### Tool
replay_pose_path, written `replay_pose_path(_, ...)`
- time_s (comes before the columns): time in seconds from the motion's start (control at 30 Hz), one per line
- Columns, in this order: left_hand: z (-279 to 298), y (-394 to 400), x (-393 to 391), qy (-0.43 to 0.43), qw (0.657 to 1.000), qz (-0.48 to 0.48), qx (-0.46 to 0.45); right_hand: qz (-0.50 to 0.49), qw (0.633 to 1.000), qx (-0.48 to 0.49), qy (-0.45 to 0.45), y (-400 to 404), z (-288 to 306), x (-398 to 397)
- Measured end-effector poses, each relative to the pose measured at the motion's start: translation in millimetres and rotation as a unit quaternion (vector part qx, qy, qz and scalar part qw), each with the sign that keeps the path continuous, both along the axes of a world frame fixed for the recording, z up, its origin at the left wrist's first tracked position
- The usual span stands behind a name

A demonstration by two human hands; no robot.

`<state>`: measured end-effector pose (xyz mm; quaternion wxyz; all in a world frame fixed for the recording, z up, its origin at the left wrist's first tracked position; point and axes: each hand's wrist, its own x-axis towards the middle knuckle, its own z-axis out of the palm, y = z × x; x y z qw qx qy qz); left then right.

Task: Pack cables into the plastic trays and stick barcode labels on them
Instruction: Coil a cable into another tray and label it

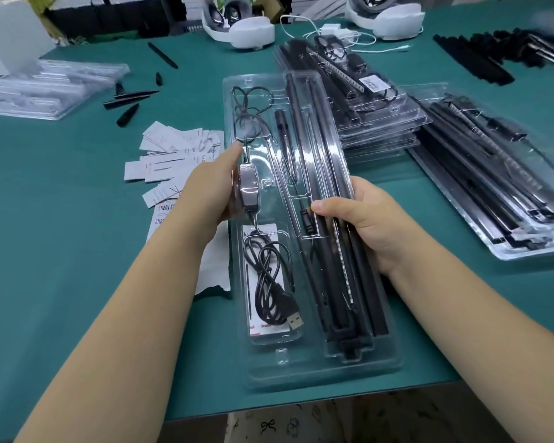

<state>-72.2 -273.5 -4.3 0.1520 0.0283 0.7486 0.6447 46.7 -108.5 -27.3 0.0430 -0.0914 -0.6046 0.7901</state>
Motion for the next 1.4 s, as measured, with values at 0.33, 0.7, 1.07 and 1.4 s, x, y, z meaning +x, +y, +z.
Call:
replay_pose_path(0.33,0,0,3,0.121,0.983,-0.012,-0.136,-0.023,0.999,0.018,-0.017,-1,0,0)
replay_pose_path(0.7,3,-15,-9,-0.030,0.996,0.034,0.077,0.035,0.995,0.080,-0.054,1,0,1)
replay_pose_path(1.07,9,-41,-26,-0.073,0.960,0.182,0.201,0.170,0.965,0.190,-0.057,-5,6,8)
replay_pose_path(1.4,1,-44,-39,-0.027,0.986,0.166,0.008,0.140,0.977,0.140,-0.081,-5,3,6)
